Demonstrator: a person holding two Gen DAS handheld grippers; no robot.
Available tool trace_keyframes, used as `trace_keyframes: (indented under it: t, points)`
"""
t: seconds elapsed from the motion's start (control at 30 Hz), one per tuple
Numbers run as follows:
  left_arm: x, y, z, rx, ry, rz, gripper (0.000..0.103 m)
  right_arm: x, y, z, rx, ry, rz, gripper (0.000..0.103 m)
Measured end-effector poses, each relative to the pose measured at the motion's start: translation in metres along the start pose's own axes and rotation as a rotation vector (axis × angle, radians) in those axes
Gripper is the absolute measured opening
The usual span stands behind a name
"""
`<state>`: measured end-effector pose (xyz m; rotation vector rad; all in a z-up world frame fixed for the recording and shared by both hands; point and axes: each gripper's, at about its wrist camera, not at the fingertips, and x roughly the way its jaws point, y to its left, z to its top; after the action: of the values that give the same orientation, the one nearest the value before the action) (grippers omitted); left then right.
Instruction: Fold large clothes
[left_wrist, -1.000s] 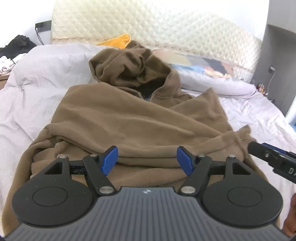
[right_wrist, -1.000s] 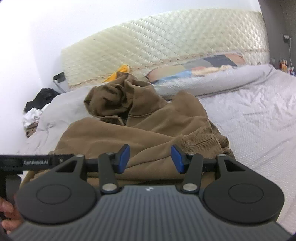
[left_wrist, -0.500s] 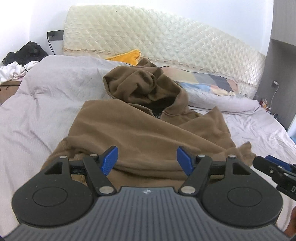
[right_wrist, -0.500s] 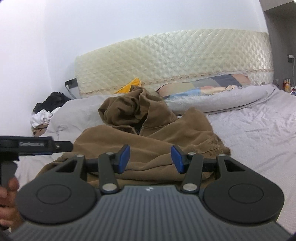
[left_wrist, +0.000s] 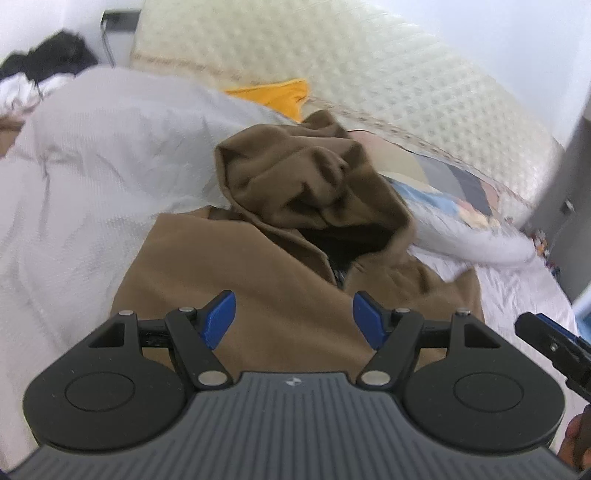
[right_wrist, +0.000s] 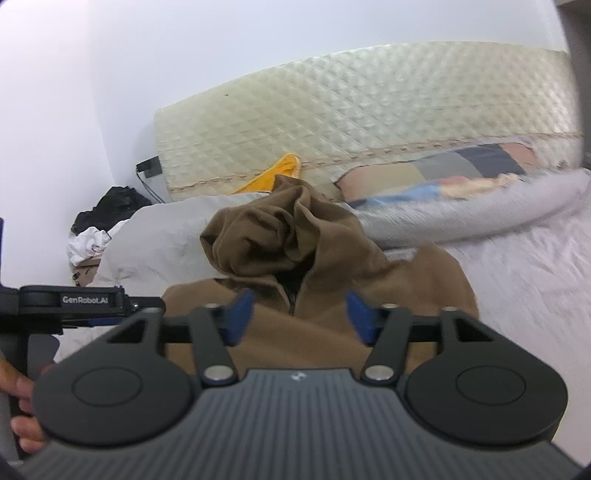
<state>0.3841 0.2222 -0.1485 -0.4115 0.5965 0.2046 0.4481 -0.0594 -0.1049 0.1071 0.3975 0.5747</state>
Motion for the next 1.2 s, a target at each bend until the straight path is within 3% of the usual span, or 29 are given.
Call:
trace_keyframes:
  t: [0.1,0.27,0.37,0.5,0.57,0.7,0.9,0.97,1.0,1.07,1.1,1.2]
  points:
    - [0.040,0.013,0.032,0.014,0.008,0.017,0.075,0.039,-0.005,0.020,0.001,0.014,0.037,0.072]
    - [0.115,0.035,0.074,0.061,0.022,0.066,0.075,0.125,-0.001,0.046,-0.063,0.045,0.015,0.072]
    - [0.146,0.058,0.095,0.005,-0.012,0.003,0.075,0.177,0.001,0.058,-0.131,0.031,0.010,0.072]
    - [0.193,0.082,0.119,-0.052,-0.004,0.001,0.075,0.246,-0.008,0.073,-0.114,0.029,0.043,0.072]
    - [0.209,0.090,0.129,-0.063,-0.020,0.004,0.075,0.273,-0.012,0.077,-0.114,0.031,0.075,0.071]
    - [0.228,0.090,0.143,0.004,-0.092,0.098,0.075,0.320,-0.020,0.081,-0.086,0.064,0.083,0.070]
    - [0.248,0.090,0.145,-0.022,-0.076,0.112,0.074,0.360,-0.015,0.086,-0.126,0.129,0.043,0.059]
    - [0.257,0.095,0.149,-0.035,-0.037,0.106,0.064,0.366,-0.012,0.090,-0.144,0.139,0.036,0.048]
    - [0.262,0.096,0.152,-0.045,-0.018,0.094,0.048,0.370,-0.010,0.092,-0.162,0.151,0.015,0.038]
    - [0.264,0.094,0.157,-0.061,0.000,0.109,0.035,0.374,-0.008,0.096,-0.190,0.176,-0.019,0.015]
    - [0.262,0.092,0.160,-0.057,-0.008,0.110,0.027,0.374,-0.007,0.100,-0.189,0.176,-0.025,0.012]
    - [0.243,0.089,0.166,-0.050,-0.049,0.080,0.021,0.361,-0.006,0.111,-0.181,0.145,-0.014,0.008]
